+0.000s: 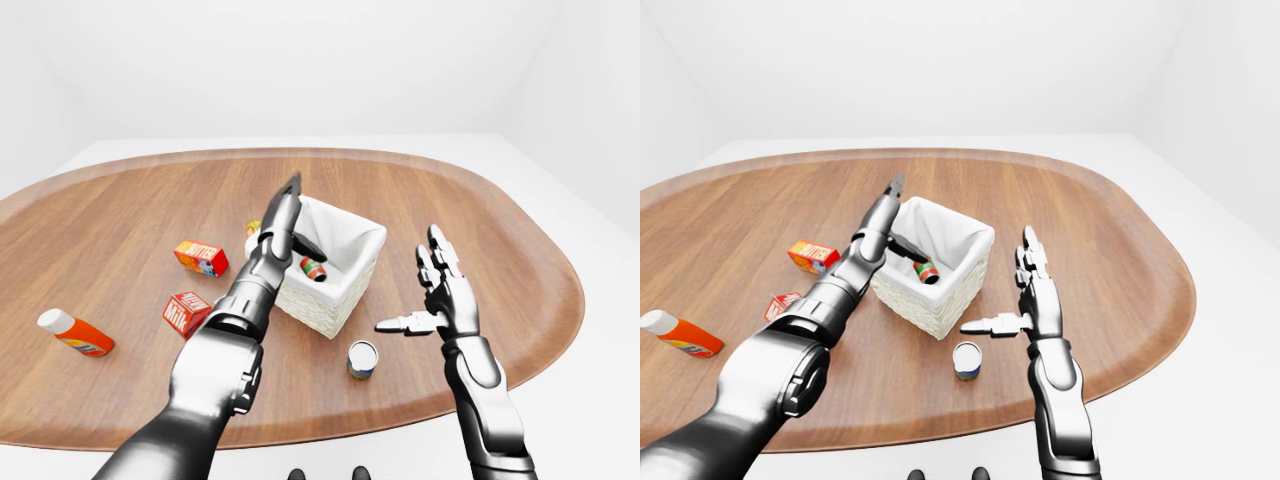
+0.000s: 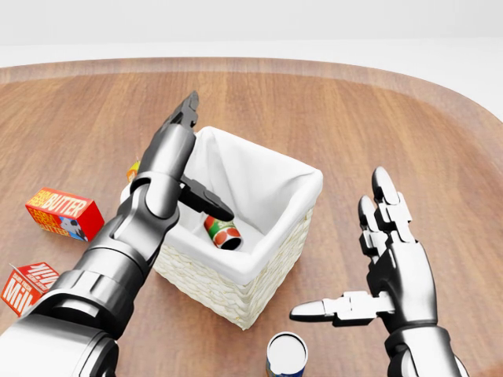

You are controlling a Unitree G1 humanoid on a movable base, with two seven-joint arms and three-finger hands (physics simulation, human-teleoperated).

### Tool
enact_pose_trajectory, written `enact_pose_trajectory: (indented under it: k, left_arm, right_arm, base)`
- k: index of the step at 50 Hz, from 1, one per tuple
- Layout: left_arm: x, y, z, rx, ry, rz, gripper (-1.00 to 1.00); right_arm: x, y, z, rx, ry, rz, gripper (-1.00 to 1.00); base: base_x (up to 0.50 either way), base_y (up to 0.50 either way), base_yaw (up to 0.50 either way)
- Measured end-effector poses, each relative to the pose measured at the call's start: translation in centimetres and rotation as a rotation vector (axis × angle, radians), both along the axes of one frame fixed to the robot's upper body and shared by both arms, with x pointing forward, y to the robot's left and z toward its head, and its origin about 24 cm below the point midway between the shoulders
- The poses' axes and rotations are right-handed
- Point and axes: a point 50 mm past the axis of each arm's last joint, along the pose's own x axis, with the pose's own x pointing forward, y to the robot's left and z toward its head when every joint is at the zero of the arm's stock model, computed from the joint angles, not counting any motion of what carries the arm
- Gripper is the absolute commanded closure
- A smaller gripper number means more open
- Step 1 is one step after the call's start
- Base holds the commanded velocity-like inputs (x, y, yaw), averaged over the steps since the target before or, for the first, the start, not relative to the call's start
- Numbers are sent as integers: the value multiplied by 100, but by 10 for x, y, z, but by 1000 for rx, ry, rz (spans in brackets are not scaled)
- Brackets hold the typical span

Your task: Pick up the tomato sauce, and put it in the basket.

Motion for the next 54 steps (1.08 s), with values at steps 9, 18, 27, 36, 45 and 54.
enact_pose_trajectory:
  k: [9,18,27,36,45,54]
  left_arm:
    - [1,4,8,-36,-28,-1,-100]
    - [1,7,24,-78,-73,-8,-100]
    - [-5,12,44,-120,-120,-15,-100]
    - [-25,13,65,-168,-235,-88,-100]
    - [-56,16,72,-213,-336,-149,-100]
    - [-96,19,76,-251,-427,-196,-100]
  right_arm:
    - [0,0,0,-1,0,0,-100]
    - [-1,1,0,2,0,0,-100]
    - [-1,0,2,7,-9,-2,-100]
    - [0,-1,4,9,-17,-6,-100]
    - [0,-1,5,8,-21,-8,-100]
    - [0,-1,4,7,-17,-8,-100]
  base:
    - [0,0,0]
    - [0,0,0]
    - [0,0,0]
    - [0,0,0]
    - [0,0,0]
    - [0,0,0]
